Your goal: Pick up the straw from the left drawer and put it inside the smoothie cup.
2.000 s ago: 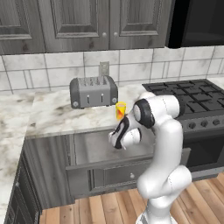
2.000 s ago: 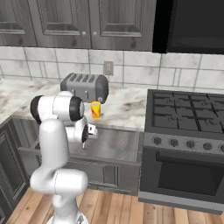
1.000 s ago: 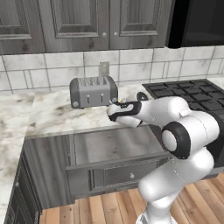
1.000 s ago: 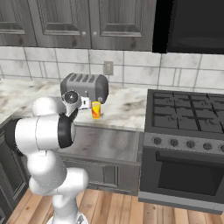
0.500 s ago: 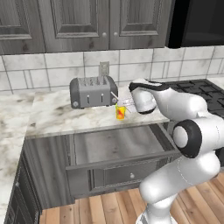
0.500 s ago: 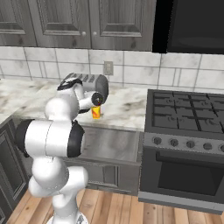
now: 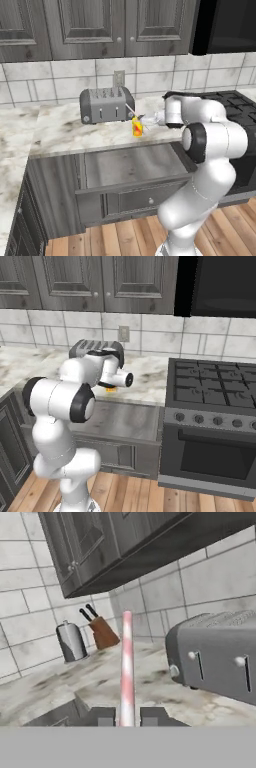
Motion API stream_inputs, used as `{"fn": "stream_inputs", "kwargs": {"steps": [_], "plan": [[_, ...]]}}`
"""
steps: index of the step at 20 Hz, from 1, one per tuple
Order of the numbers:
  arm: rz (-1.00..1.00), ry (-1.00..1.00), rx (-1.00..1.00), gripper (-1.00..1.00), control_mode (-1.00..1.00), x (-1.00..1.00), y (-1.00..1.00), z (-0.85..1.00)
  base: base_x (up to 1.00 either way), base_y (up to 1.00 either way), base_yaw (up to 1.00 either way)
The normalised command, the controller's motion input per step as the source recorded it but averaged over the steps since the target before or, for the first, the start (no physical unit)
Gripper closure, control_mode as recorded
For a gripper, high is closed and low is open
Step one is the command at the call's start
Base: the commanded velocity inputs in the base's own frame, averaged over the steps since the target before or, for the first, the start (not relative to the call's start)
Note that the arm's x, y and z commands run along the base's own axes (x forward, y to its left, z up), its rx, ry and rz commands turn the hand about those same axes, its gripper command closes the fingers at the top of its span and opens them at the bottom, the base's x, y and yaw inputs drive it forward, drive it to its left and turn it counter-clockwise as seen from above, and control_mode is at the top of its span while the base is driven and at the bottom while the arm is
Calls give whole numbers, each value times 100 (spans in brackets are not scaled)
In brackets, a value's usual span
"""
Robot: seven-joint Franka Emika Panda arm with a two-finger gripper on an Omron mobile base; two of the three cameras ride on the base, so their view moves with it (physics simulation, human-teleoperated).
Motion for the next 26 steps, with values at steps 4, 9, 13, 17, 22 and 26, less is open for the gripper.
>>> {"fn": "stream_inputs", "kwargs": {"steps": [4,9,13,17,22,26], "plan": [[24,-19,17,100,-100,19,-1,31,0,0,0],[23,-20,17,100,-100,13,-1,24,0,0,0],[16,-19,14,100,-100,10,0,5,0,0,0],[2,-12,10,100,-100,20,0,0,0,0,0],[0,-3,1,100,-100,24,0,0,0,0,0],[0,0,0,100,-100,36,0,0,0,0,0]]}}
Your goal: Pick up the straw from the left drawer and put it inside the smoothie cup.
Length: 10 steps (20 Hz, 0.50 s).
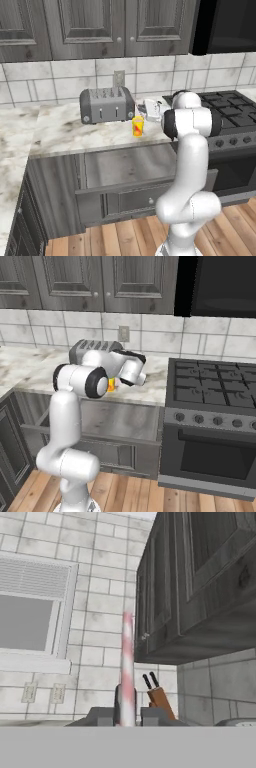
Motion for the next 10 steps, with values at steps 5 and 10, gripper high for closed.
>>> {"fn": "stream_inputs", "kwargs": {"steps": [5,10], "plan": [[0,0,0,100,-100,43,1,0,0,0,0],[0,0,0,100,-100,36,5,-4,0,0,0]]}}
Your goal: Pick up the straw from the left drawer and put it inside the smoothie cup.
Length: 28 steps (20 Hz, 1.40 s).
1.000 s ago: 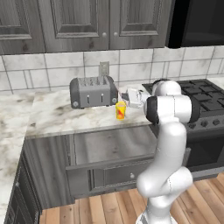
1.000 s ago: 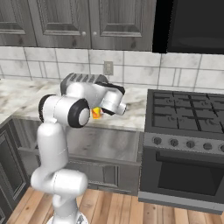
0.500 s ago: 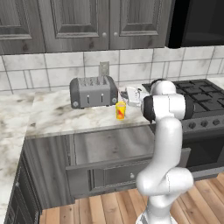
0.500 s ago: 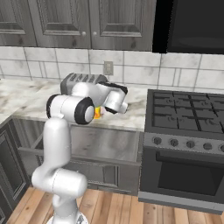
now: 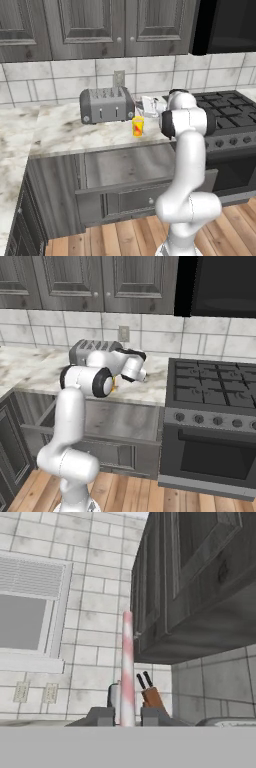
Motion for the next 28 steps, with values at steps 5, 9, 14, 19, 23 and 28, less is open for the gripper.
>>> {"fn": "stream_inputs", "kwargs": {"steps": [5,9,14,19,23,28], "plan": [[0,-1,5,100,-100,28,0,-13,0,0,0],[0,-1,9,100,-100,22,0,-10,0,0,0],[0,7,1,100,-100,3,0,9,0,0,0],[0,29,-6,100,-100,-14,0,52,0,0,0],[0,43,-14,100,-100,-29,0,56,0,0,0],[-2,60,-27,100,-100,-34,0,38,0,0,0]]}}
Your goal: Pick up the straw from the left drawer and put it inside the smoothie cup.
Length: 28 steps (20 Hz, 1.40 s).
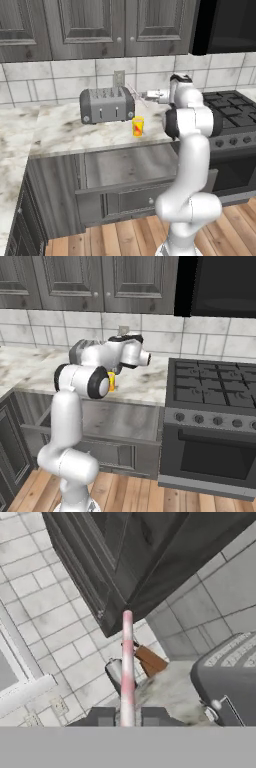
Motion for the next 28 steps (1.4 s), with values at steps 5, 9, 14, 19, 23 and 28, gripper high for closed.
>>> {"fn": "stream_inputs", "kwargs": {"steps": [5,9,14,19,23,28], "plan": [[-4,72,-35,100,-100,-39,0,11,0,0,0],[-6,77,-36,100,-100,-31,0,0,0,0,0],[-9,62,-38,100,-100,-10,0,9,0,0,0],[-10,28,-33,100,-100,-18,0,4,0,0,0],[-20,1,-19,100,-100,-52,0,-26,0,0,0],[-42,8,-2,100,-100,-59,0,-28,0,0,0]]}}
